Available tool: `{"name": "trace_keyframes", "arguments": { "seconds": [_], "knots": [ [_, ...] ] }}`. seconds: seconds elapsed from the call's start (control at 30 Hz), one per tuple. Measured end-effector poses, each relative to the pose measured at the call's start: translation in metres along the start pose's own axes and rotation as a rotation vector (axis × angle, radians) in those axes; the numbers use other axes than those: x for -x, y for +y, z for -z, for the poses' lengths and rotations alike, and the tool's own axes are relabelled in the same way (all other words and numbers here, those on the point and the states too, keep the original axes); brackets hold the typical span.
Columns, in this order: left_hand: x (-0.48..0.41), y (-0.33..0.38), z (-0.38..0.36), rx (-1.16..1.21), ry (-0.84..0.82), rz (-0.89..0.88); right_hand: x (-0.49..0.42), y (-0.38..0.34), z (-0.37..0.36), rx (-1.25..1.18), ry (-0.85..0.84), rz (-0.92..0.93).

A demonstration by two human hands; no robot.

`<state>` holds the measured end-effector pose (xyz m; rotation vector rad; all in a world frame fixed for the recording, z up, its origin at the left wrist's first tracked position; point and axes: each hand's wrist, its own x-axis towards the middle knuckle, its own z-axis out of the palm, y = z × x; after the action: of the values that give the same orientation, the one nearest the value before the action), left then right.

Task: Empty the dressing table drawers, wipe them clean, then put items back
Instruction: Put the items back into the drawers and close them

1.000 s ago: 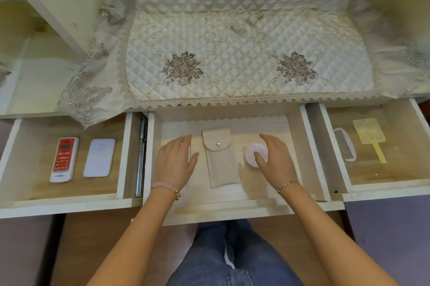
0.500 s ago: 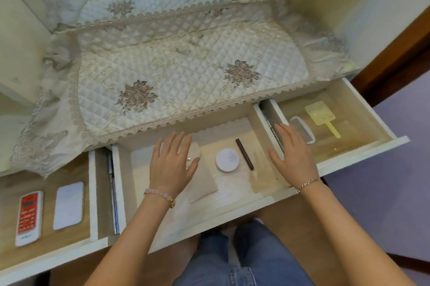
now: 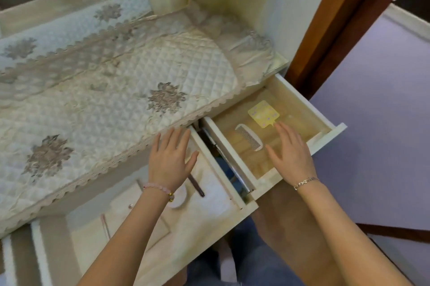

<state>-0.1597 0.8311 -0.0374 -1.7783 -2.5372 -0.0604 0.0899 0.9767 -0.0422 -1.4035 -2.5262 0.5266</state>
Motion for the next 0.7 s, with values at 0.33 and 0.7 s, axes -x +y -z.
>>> {"name": "trace_keyframes", "arguments": {
  "seconds": [0.33,0.7],
  "knots": [
    [-0.099,0.058,-0.026,0.008,-0.061,-0.115,-0.034,0.07,-0.003,-0.009,-0.01,-0.09],
    [-0.153,0.066,-0.045,0.019,-0.088,-0.243,-0.031,0.084,-0.013,-0.042,0.004,-0.212]
  ]
}}
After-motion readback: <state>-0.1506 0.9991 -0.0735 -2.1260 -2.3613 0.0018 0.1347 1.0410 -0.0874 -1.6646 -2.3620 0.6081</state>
